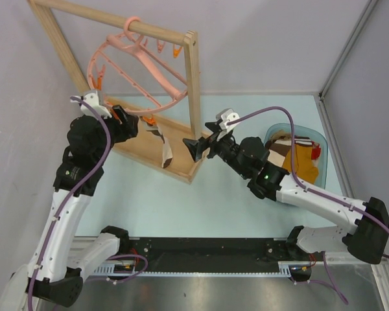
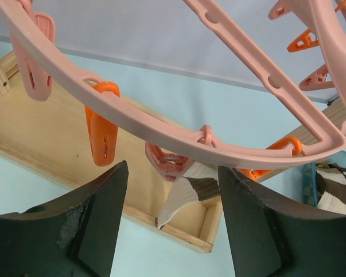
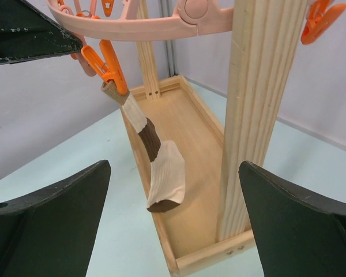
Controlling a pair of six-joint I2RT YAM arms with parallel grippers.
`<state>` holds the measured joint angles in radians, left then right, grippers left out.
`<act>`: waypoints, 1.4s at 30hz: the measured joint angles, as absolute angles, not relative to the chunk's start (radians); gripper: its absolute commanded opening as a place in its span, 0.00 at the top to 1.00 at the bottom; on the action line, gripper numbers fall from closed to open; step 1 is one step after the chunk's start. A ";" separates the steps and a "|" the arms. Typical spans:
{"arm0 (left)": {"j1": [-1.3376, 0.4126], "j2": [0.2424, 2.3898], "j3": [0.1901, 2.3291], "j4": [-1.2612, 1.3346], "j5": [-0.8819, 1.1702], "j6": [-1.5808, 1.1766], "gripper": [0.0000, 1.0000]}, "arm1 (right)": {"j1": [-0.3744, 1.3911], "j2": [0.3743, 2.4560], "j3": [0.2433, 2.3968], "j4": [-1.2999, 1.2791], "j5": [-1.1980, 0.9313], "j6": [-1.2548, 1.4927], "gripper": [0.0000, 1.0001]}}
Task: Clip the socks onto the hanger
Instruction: Open the clamp at the hanger.
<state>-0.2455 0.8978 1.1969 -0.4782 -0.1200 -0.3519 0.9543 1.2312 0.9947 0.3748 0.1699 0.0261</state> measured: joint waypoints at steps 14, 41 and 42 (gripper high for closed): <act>-0.245 0.893 1.122 -0.383 -0.116 -0.339 0.34 | 0.954 1.156 0.956 0.307 0.197 0.026 0.00; -0.245 0.891 1.081 -0.302 -0.075 -0.338 0.43 | 0.954 1.127 0.946 0.266 0.202 0.027 0.00; -0.245 0.893 1.082 -0.302 -0.074 -0.338 0.45 | 0.954 1.126 0.946 0.266 0.202 0.027 0.00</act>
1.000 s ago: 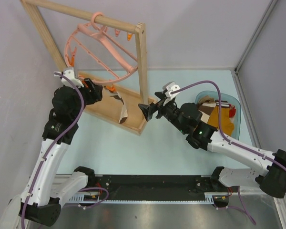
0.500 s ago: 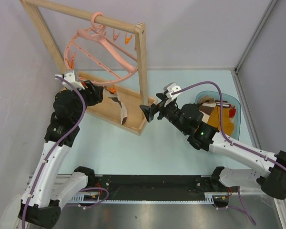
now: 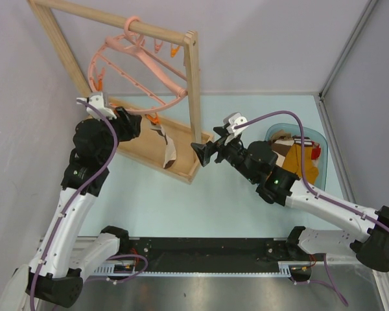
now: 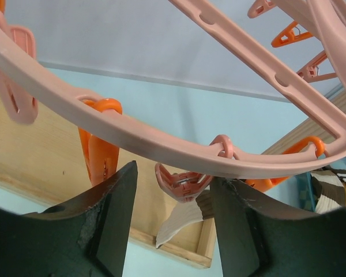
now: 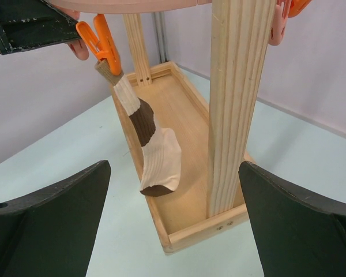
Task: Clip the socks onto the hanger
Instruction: Open the clamp at the hanger.
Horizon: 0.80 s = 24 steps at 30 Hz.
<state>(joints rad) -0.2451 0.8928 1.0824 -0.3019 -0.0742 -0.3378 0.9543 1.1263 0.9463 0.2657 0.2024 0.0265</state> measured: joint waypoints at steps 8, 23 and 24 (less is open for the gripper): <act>-0.245 0.900 1.106 -0.324 -0.074 -0.332 0.51 | 0.954 1.126 0.946 0.251 0.202 0.028 0.00; -0.245 0.916 1.163 -0.399 -0.085 -0.322 0.81 | 0.954 1.091 0.902 0.142 0.251 0.052 0.00; -0.245 0.916 1.165 -0.405 -0.086 -0.321 0.83 | 0.953 1.081 0.899 0.123 0.263 0.054 0.00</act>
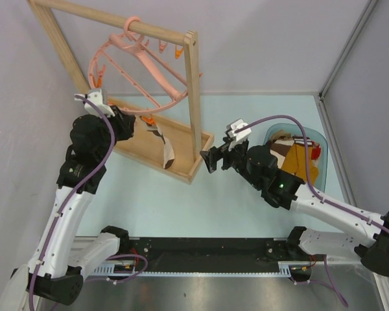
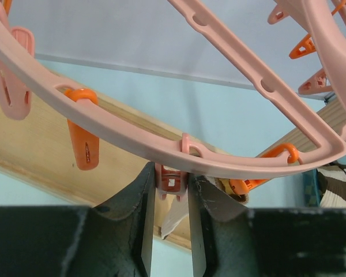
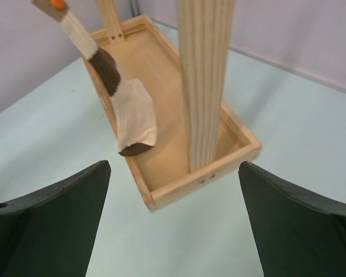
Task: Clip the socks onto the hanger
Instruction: Open the clamp at the hanger, then pick up the sock from the bin.
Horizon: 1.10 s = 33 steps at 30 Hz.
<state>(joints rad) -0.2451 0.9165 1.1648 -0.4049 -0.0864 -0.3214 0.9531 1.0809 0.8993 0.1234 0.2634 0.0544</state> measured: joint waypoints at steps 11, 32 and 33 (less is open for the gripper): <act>-0.245 0.925 1.176 -0.430 -0.098 -0.332 0.87 | 0.741 0.944 0.896 -0.186 0.427 0.197 0.01; -0.245 0.949 1.193 -0.454 -0.093 -0.351 0.88 | 0.023 1.271 0.895 -0.333 0.241 0.377 0.24; -0.245 0.950 1.193 -0.455 -0.093 -0.351 0.88 | 0.014 1.291 0.894 -0.317 0.220 0.381 0.25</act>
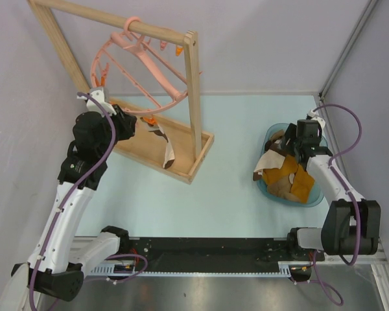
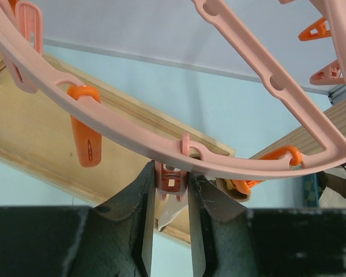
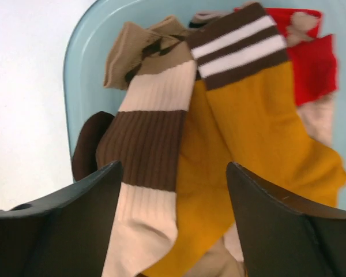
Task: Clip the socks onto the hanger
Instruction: Pick up the sock from the bin.
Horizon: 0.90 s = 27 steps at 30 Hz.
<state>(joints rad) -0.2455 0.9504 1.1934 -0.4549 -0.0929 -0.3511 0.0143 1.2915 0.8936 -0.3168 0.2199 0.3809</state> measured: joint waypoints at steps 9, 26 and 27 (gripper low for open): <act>-0.245 0.958 1.193 -0.455 -0.092 -0.352 0.88 | -0.052 1.407 0.894 -0.197 0.070 0.412 0.42; -0.245 0.962 1.193 -0.456 -0.090 -0.352 0.89 | -0.068 1.267 0.890 -0.180 -0.014 0.409 1.00; -0.245 0.962 1.193 -0.456 -0.090 -0.352 0.89 | -0.070 1.227 0.890 -0.189 -0.016 0.410 1.00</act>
<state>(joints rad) -0.2455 0.9619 1.1934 -0.4561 -0.0902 -0.3519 -0.0700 1.2274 0.8902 -0.1890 -0.0158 0.4095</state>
